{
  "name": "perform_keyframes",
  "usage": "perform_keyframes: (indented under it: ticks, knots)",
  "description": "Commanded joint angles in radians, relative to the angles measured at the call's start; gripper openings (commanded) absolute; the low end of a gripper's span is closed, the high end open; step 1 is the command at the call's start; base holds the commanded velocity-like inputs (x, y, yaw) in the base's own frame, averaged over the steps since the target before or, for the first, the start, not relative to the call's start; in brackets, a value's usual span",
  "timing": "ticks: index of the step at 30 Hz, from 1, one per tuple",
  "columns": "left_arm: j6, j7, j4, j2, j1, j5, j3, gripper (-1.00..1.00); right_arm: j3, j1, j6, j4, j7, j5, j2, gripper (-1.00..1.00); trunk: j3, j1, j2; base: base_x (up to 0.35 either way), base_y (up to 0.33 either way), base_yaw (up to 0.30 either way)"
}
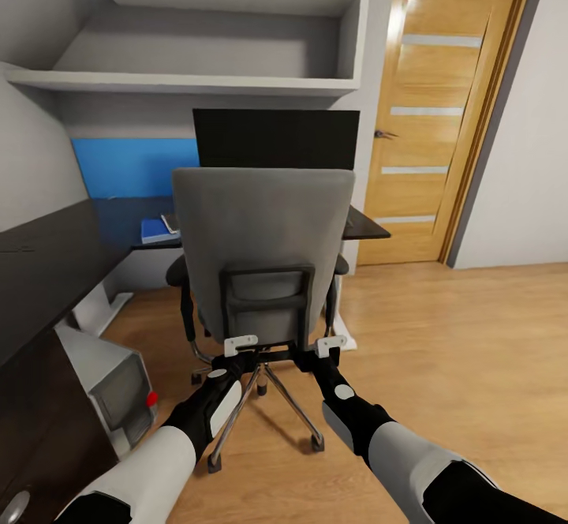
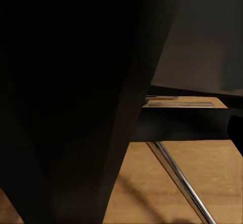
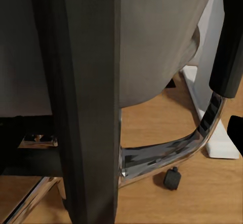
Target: In the bedroom, organize the workspace by keeping the computer under the desk, ensuring the monitor is on the desk, placing the keyboard on the desk next to the monitor, placing the mouse on the desk next to the keyboard, moving the folder from the swivel chair onto the desk next to the mouse, stacking the notebook on top of the folder with the pen on top of the notebook, and positioning the swivel chair next to the desk.
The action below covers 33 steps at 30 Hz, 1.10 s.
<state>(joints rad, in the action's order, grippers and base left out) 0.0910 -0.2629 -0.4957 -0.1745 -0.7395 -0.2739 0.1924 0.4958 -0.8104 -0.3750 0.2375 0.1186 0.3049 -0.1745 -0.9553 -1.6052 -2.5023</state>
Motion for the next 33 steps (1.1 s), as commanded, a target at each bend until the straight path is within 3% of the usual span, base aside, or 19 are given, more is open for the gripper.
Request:
perform_keyframes:
  ticks: [1,22,33]
  knots:
    - [0.004,-0.007,-0.004,0.000,-0.001,0.006,0.002,1.00,0.009,-0.001,-0.004,-0.001,0.006,0.008,0.000,1.00,-0.001,0.000,0.000,0.279,0.000,0.000]
    - [0.009,-0.009,-0.004,0.000,-0.001,0.004,0.002,1.00,0.009,-0.001,-0.004,-0.001,0.006,0.007,0.000,1.00,-0.001,0.000,0.000,0.066,0.000,0.000]
    - [0.010,-0.009,-0.004,0.000,-0.001,0.004,0.002,1.00,0.008,-0.001,-0.003,-0.001,0.004,0.008,0.000,1.00,-0.001,0.000,0.000,-0.287,0.000,0.000]
